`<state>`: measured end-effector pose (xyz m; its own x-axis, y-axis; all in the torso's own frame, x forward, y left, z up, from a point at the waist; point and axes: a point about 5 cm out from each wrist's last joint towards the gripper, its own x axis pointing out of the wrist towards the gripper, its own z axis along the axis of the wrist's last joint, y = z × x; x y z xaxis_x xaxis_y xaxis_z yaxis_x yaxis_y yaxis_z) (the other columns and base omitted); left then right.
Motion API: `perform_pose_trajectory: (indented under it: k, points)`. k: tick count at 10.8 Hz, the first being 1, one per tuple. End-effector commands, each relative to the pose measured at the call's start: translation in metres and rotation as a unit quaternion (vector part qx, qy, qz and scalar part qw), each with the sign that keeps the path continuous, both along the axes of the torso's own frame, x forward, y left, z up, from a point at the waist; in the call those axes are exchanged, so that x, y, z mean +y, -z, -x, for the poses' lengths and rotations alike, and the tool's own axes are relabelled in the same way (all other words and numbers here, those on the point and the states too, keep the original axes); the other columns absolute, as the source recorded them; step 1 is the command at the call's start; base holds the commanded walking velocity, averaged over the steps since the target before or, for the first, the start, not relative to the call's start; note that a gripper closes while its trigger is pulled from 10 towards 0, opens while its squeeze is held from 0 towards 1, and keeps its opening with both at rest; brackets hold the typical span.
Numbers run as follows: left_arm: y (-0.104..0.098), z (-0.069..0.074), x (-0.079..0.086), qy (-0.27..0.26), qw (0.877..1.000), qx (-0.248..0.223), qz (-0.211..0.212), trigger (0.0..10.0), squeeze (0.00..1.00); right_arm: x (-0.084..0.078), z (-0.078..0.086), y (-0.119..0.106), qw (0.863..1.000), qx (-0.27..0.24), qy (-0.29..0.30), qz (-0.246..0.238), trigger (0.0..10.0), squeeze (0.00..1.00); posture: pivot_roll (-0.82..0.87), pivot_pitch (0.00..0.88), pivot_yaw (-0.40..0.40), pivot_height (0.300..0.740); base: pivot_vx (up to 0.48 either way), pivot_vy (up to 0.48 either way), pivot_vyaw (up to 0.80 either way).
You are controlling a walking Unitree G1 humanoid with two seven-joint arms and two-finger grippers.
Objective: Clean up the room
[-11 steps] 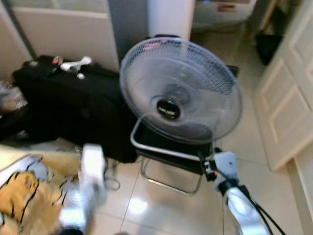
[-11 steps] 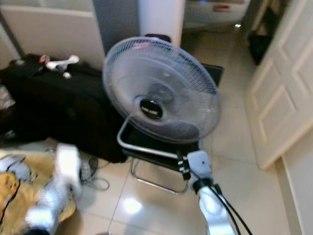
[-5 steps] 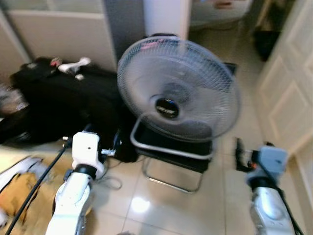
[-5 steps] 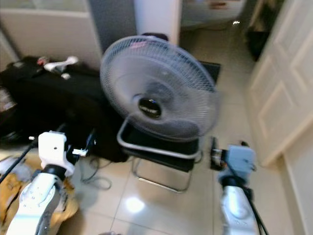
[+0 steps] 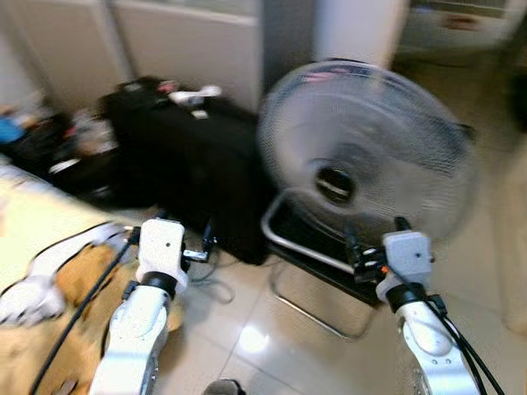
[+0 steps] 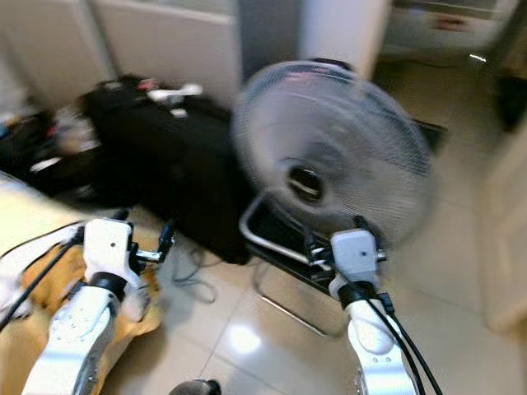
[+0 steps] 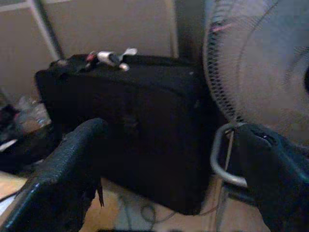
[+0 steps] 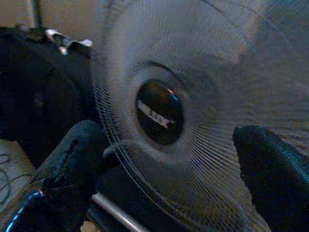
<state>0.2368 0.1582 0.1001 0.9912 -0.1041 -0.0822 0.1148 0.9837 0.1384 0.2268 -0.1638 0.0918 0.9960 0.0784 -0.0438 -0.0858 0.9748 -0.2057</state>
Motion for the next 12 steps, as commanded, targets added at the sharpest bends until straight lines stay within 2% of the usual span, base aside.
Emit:
perform_pose_trajectory:
  k: [1,3,4,5,6,7,8,9,10,12]
  points:
    - [-0.003,0.002,0.002,-0.011,1.000,0.001,-0.004,10.0,1.00,-0.002,-0.001,0.000,1.000,0.002,0.005,0.009,10.0,1.00,-0.01,0.000,0.028,0.740,0.000,0.000,0.80]
    - [-0.001,0.004,0.002,-0.016,1.000,0.006,-0.006,10.0,1.00,-0.010,0.003,0.002,1.000,0.012,0.026,0.011,10.0,1.00,-0.01,0.000,0.030,0.740,0.000,0.000,0.80]
    - [0.003,0.004,0.002,-0.025,0.999,0.022,-0.016,10.0,0.50,-0.020,0.006,0.006,0.997,0.028,0.074,0.005,10.0,1.00,-0.01,0.000,0.027,0.740,0.000,0.000,0.80]
    - [0.003,0.003,0.003,-0.026,0.999,0.021,-0.031,10.0,0.08,-0.035,0.007,0.006,0.984,0.027,0.174,-0.033,10.0,1.00,-0.01,0.000,0.026,0.740,0.000,0.000,0.00]
    - [0.000,0.000,0.005,-0.024,0.999,0.020,-0.027,10.0,0.00,-0.033,0.006,0.005,0.983,0.041,0.154,-0.093,10.0,0.44,-0.01,0.000,0.029,0.740,0.000,0.000,0.00]
    - [0.000,-0.002,0.006,-0.018,0.999,0.023,-0.028,10.0,0.00,-0.029,0.001,0.003,0.984,0.023,0.147,-0.099,10.0,0.00,-0.01,0.000,0.015,0.740,0.000,0.000,0.00]
    - [0.000,-0.003,0.009,-0.018,0.999,0.023,-0.029,10.0,0.00,-0.022,-0.001,0.002,0.984,0.022,0.146,-0.101,10.0,0.00,-0.01,0.000,0.020,0.740,0.000,0.292,0.00]
    - [0.001,-0.001,0.006,-0.016,0.999,0.025,-0.033,10.0,0.00,-0.028,0.002,0.008,0.982,0.044,0.174,-0.065,10.0,0.00,0.02,0.000,0.006,0.740,0.000,0.345,0.00]
    - [0.002,0.000,0.005,-0.008,0.999,0.028,-0.040,10.0,0.00,-0.019,0.003,0.015,0.984,0.082,0.116,-0.104,10.0,0.00,0.01,0.000,0.009,0.740,0.000,0.326,0.00]
    - [0.002,-0.002,0.006,0.004,0.998,0.029,-0.055,10.0,0.00,-0.013,0.004,0.010,0.990,0.072,0.077,-0.091,10.0,0.00,0.02,0.000,0.013,0.740,0.000,0.304,0.70]
